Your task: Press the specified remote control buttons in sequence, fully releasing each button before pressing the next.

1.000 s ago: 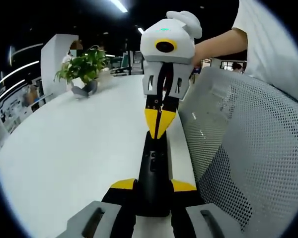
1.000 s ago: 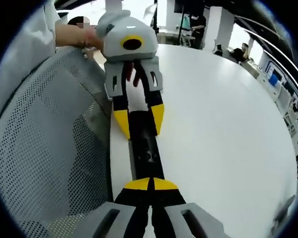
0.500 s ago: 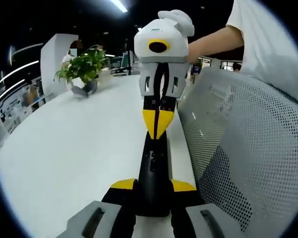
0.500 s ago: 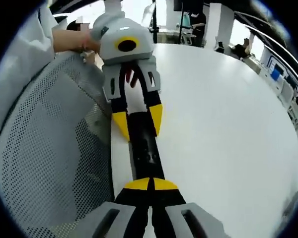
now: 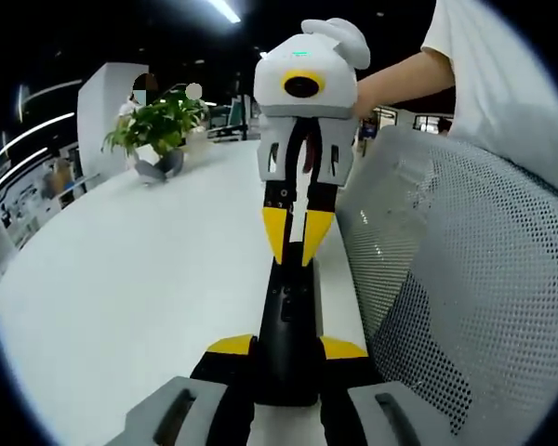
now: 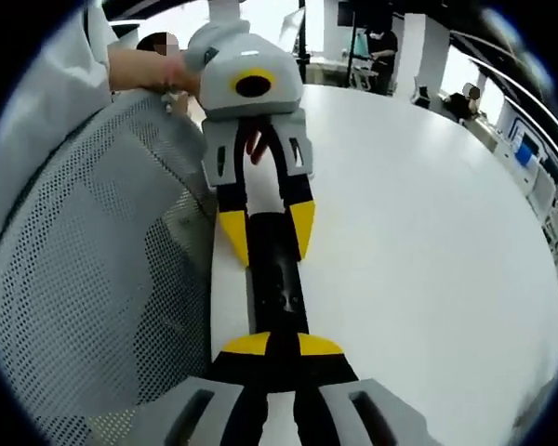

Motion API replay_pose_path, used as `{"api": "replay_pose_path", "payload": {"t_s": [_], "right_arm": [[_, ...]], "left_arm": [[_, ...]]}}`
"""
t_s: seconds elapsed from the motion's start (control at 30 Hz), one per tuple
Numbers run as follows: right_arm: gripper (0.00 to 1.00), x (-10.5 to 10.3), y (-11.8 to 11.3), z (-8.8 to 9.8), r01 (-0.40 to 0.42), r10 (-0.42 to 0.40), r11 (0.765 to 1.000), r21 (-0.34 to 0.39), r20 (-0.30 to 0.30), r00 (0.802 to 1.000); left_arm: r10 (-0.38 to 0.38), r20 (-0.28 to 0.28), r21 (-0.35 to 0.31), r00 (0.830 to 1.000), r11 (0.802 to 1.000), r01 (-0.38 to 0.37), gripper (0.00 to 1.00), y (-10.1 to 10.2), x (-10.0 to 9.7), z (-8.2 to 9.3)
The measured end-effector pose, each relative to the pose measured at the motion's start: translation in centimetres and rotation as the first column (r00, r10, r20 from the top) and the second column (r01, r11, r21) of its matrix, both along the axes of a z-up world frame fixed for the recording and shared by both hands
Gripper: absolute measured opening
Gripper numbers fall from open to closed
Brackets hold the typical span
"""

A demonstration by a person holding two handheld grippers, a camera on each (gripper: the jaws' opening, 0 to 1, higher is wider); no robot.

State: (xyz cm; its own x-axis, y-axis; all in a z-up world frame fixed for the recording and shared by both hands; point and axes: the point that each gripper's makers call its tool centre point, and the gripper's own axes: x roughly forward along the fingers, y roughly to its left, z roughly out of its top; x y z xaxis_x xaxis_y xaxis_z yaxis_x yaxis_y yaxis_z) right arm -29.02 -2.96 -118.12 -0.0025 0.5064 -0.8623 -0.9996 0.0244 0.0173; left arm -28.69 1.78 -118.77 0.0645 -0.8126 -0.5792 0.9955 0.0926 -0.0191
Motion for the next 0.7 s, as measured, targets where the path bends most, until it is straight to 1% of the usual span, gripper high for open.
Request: {"api": "replay_pose_path", "payload": {"t_s": [0.03,0.07,0.13,0.2,0.23,0.33,0.37,0.43,0.47,0.53,0.57,0.6,0.63,0.67,0.7], "right_arm": [[0.06,-0.05,-0.03,-0.03,0.0,0.0,1.0,-0.008,-0.002,1.0],[0.06,-0.05,-0.09,-0.06,-0.039,0.039,0.998,-0.039,0.013,0.999],[0.06,-0.1,-0.01,-0.15,-0.074,0.075,0.994,-0.082,0.015,0.997],[0.06,-0.02,0.09,-0.21,-0.067,0.067,0.991,-0.115,-0.001,0.998],[0.06,0.01,0.06,-0.28,-0.039,0.037,0.989,-0.143,-0.018,0.999],[0.06,-0.02,0.14,-0.36,-0.073,0.073,0.983,-0.167,-0.006,0.997],[0.06,0.0,0.08,-0.35,-0.08,0.08,0.983,-0.164,-0.005,0.997],[0.06,0.06,-0.03,-0.24,-0.064,0.061,0.991,-0.116,-0.026,0.998],[0.06,0.13,0.03,-0.16,-0.024,0.021,0.997,-0.075,-0.037,0.999],[0.06,0.12,-0.08,0.01,-0.028,0.028,1.0,-0.01,-0.011,1.0],[0.06,0.09,-0.13,0.04,-0.019,0.019,1.0,0.017,-0.002,1.0],[0.06,0.1,-0.16,0.09,-0.007,0.007,0.999,0.042,0.0,1.0],[0.06,0.09,-0.16,0.17,0.006,-0.006,0.996,0.085,0.0,1.0],[0.06,0.19,-0.07,0.27,0.055,-0.052,0.988,0.143,-0.019,0.998],[0.06,0.24,-0.1,0.29,0.083,-0.078,0.982,0.172,-0.038,0.996]], "left_arm": [[0.0,-0.001,-0.001,1.0,1.0,0.0,0.24,0.0,-0.01,0.0],[0.0,-0.002,-0.001,1.0,1.0,0.0,0.24,0.0,0.0,0.0],[0.001,-0.003,0.0,1.0,1.0,-0.001,0.24,0.01,0.03,-0.06],[0.003,-0.003,0.002,1.0,1.0,-0.003,0.24,0.02,0.06,-0.12],[0.004,-0.003,0.002,1.0,1.0,-0.004,0.24,0.03,0.07,-0.14],[0.002,-0.004,0.001,1.0,1.0,-0.002,0.24,0.05,0.12,-0.25],[0.001,-0.004,0.001,1.0,1.0,-0.001,0.24,0.05,0.12,-0.26],[0.0,-0.005,-0.001,1.0,1.0,0.0,0.24,0.06,0.13,-0.29],[0.002,-0.005,-0.002,1.0,1.0,-0.002,0.24,0.05,0.15,-0.3],[0.003,-0.003,-0.001,1.0,1.0,-0.003,0.24,0.04,0.15,-0.32],[0.004,-0.003,-0.002,1.0,1.0,-0.004,0.24,0.04,0.16,-0.33],[0.004,-0.003,-0.002,1.0,1.0,-0.004,0.24,0.02,0.15,-0.33],[0.003,-0.003,-0.003,1.0,1.0,-0.003,0.24,0.02,0.16,-0.33],[0.004,-0.003,-0.004,1.0,1.0,-0.004,0.24,0.01,0.16,-0.32],[0.007,-0.006,-0.005,1.0,1.0,-0.007,0.24,0.01,0.17,-0.33]]}}
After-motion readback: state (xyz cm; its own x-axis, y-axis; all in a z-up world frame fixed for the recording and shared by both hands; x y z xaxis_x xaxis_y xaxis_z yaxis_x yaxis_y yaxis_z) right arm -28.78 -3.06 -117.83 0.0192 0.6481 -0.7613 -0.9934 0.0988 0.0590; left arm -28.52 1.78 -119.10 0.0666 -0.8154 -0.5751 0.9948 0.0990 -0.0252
